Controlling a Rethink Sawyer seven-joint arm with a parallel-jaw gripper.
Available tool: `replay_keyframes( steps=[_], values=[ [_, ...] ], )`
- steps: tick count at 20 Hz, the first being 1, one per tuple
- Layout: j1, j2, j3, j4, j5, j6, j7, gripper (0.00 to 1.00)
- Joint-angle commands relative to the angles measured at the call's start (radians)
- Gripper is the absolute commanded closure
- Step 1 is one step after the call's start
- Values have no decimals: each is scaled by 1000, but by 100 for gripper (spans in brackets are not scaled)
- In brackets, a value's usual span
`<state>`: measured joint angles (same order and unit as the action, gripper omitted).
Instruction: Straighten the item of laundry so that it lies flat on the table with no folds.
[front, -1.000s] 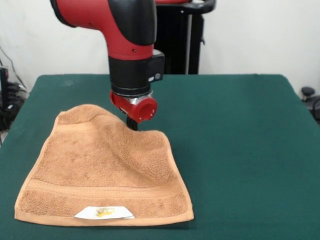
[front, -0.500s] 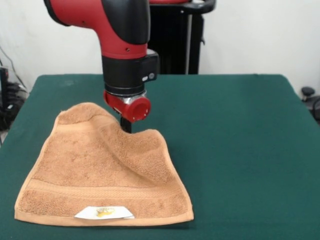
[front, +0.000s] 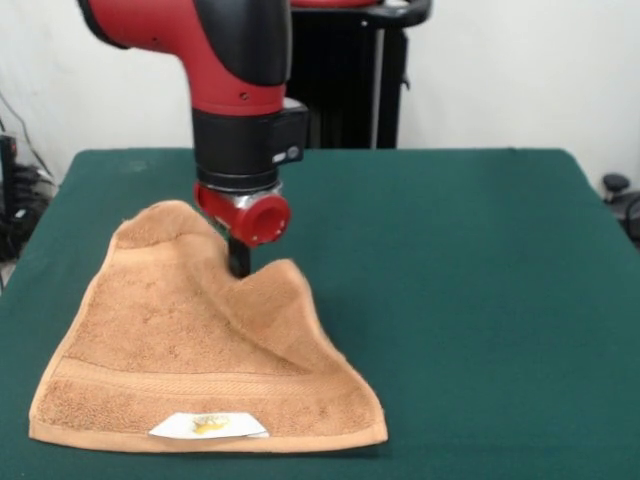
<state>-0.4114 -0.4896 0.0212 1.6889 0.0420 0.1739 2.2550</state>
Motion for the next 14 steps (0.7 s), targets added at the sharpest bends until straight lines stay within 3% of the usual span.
replay_keyframes(
  steps=[1,9,14],
  values=[
    [-54,96,51,-167,-59,121,-83,100],
    [-115,136,107,-270,-114,194,-124,100],
    [-118,140,120,-270,-129,194,-90,100]
  ],
)
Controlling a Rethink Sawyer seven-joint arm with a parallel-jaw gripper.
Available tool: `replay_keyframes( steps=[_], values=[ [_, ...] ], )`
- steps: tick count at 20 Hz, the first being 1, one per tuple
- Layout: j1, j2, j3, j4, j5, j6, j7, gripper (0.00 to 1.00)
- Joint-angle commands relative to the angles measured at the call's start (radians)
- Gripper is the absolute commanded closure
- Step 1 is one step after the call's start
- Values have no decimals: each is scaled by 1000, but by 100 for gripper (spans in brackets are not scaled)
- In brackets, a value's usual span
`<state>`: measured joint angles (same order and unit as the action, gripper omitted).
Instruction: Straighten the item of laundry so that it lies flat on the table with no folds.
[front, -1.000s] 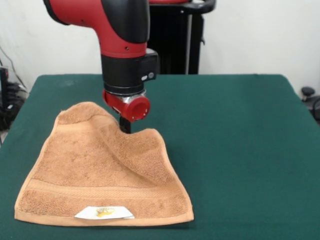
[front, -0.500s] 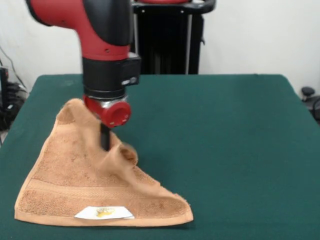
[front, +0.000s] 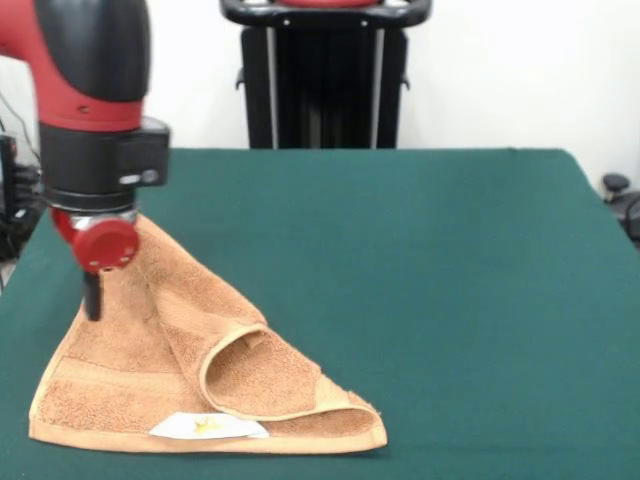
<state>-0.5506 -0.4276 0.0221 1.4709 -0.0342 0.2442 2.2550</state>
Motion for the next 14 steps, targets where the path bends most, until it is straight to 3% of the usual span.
replay_keyframes(
  steps=[1,10,14],
  values=[
    [22,78,120,-51,-56,123,-83,100],
    [87,27,71,-10,-65,91,-22,100],
    [87,-23,84,-5,-45,221,-60,100]
  ],
)
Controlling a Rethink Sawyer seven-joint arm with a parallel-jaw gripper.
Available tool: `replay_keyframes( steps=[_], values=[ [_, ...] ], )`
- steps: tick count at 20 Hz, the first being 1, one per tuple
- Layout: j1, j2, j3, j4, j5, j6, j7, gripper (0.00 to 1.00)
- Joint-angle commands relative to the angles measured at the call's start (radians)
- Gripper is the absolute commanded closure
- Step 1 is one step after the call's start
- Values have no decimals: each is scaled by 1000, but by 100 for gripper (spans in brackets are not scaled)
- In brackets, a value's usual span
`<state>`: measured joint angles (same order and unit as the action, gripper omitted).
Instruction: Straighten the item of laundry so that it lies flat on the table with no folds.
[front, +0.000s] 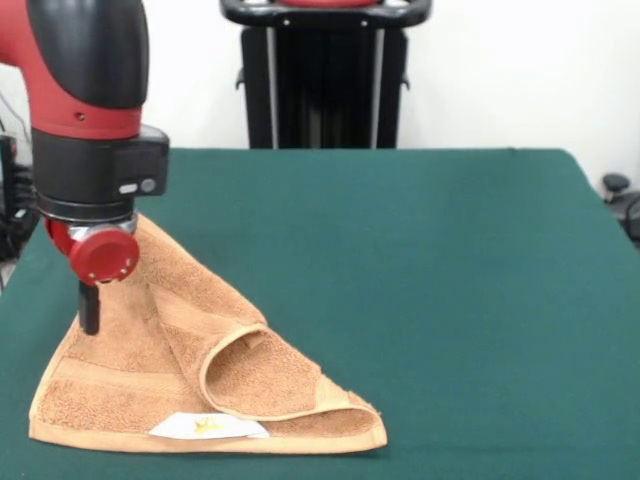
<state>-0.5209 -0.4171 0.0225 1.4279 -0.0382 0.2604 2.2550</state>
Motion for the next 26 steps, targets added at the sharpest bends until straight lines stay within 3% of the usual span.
replay_keyframes(
  steps=[1,8,16,26],
  values=[
    [55,-39,88,37,-38,223,-65,100],
    [53,-84,109,3,-26,344,-94,100],
    [64,-113,110,-32,-32,399,-87,100],
    [88,-71,114,-60,-32,425,-73,100]
  ],
)
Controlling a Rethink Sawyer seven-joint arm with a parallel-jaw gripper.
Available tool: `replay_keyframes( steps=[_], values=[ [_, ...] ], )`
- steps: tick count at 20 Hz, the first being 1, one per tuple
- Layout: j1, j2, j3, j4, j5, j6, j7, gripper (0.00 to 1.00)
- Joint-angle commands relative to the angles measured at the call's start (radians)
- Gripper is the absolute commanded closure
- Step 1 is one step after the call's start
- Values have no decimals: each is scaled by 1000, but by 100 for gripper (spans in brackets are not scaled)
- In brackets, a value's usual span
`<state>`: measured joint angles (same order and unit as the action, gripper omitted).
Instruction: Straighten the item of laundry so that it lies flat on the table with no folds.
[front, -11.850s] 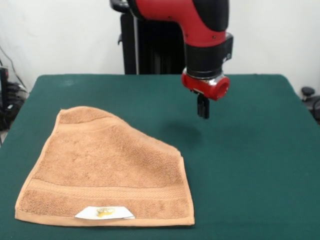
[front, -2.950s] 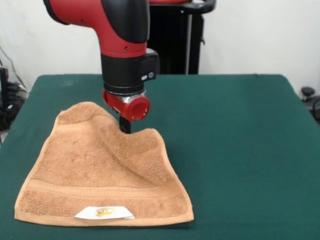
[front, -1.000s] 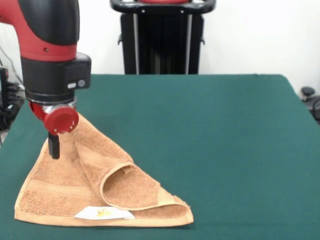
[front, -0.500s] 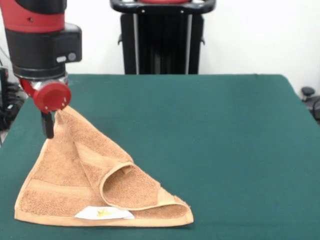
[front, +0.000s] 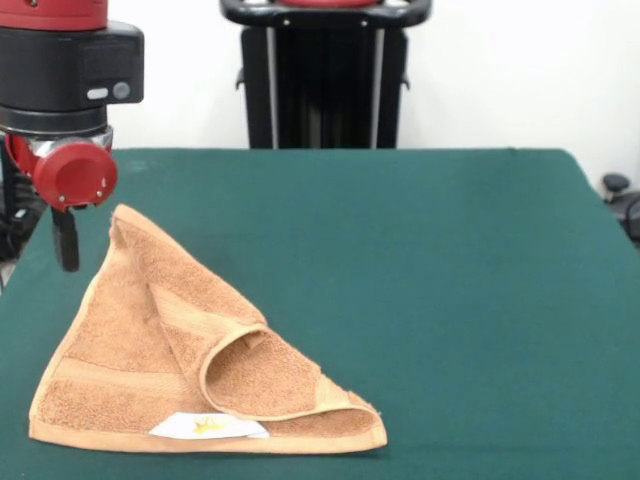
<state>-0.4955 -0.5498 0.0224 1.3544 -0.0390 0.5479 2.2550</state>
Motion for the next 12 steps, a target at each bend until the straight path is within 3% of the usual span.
replay_keyframes(
  steps=[1,12],
  values=[
    [65,64,115,12,-30,144,-73,100],
    [123,98,88,0,-40,133,-40,100]
  ],
)
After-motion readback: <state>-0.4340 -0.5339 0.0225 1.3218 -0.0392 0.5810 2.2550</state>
